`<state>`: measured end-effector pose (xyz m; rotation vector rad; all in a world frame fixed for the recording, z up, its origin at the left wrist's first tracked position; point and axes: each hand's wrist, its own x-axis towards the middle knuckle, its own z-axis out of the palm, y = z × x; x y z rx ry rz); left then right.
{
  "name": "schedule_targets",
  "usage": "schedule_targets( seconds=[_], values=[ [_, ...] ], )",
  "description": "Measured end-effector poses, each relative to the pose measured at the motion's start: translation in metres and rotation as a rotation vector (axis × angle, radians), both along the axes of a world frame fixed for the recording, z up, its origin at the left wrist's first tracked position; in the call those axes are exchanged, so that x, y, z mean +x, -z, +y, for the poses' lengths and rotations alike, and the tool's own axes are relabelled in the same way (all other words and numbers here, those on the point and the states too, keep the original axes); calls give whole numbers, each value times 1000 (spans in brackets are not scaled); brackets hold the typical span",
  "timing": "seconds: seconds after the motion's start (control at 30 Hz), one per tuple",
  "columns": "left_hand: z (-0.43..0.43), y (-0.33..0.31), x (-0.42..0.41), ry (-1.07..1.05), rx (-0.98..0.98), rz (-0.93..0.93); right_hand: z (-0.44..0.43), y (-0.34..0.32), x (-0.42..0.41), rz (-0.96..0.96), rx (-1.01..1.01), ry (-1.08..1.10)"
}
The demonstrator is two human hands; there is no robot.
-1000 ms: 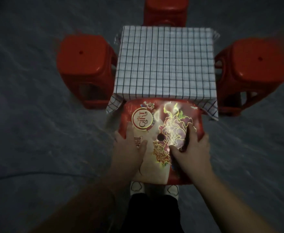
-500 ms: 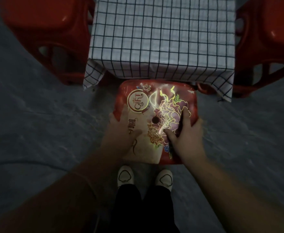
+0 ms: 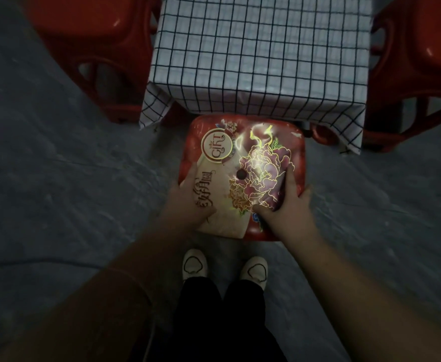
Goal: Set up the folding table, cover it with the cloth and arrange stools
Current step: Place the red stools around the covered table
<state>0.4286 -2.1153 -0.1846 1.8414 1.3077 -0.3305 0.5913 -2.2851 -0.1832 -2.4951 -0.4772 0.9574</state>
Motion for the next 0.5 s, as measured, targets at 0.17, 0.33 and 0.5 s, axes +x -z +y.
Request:
schedule_targets(
  seconds=[0.17, 0.33, 0.5],
  values=[
    [-12, -4, -4, 12, 36, 22, -9, -4, -5, -11, 32, -2],
    [-33, -4, -26, 24, 1, 11, -30, -9, -25, -19, 1, -19],
    [-54, -12, -56, 33, -22, 17, -52, -12, -60, 0, -43, -10]
  ],
)
